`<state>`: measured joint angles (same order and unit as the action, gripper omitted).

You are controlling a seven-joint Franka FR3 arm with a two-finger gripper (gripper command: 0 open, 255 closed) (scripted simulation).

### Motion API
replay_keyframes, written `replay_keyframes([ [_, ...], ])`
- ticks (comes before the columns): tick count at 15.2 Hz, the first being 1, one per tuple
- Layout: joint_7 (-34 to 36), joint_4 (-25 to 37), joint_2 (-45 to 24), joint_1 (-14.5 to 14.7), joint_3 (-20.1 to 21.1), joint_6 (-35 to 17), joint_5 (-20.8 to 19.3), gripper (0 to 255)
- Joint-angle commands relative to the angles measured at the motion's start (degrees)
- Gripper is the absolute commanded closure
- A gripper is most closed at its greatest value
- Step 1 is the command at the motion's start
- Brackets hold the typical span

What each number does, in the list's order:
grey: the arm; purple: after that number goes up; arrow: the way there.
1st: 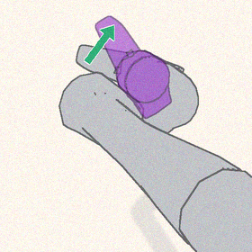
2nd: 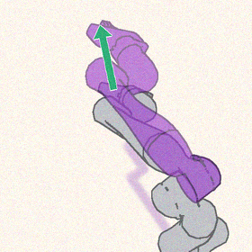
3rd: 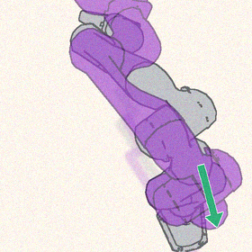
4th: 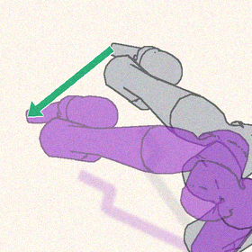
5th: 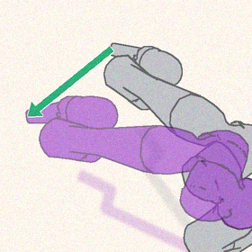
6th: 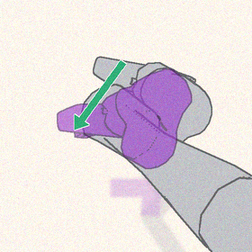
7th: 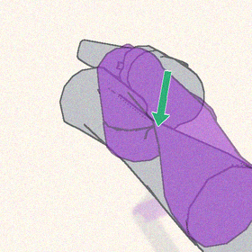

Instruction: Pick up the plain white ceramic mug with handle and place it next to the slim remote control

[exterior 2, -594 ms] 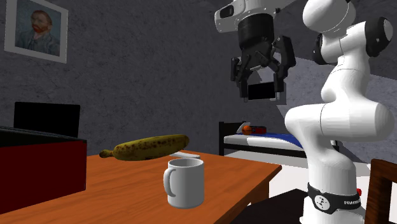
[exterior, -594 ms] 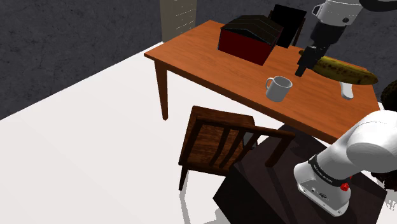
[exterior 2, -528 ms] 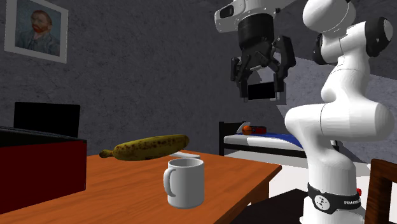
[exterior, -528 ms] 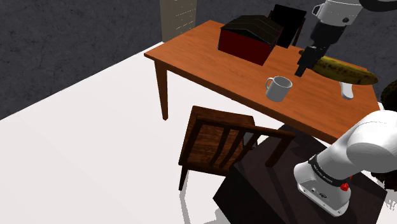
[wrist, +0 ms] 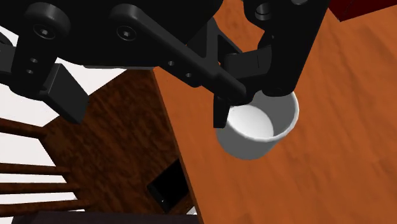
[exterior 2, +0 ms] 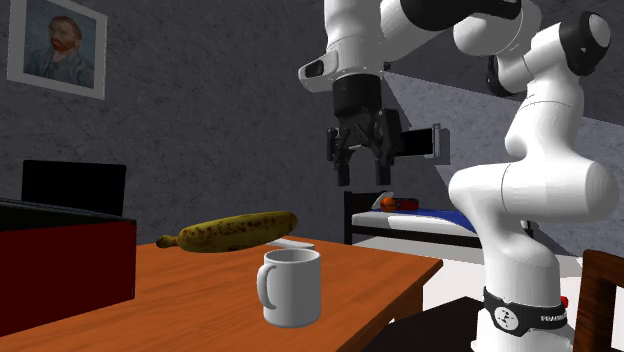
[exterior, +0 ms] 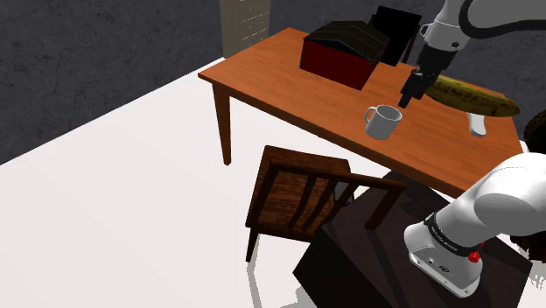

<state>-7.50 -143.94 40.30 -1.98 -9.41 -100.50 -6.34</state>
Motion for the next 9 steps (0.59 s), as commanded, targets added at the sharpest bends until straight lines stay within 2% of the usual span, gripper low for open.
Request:
replay_keyframes([
  [1,-1.82,-0.36,-3.04,-0.85,-2.22,-3.90,-1.26,0],
  [9,-8.71,1.15,-16.05,-2.98,-10.39,-17.03,-3.29,0],
])
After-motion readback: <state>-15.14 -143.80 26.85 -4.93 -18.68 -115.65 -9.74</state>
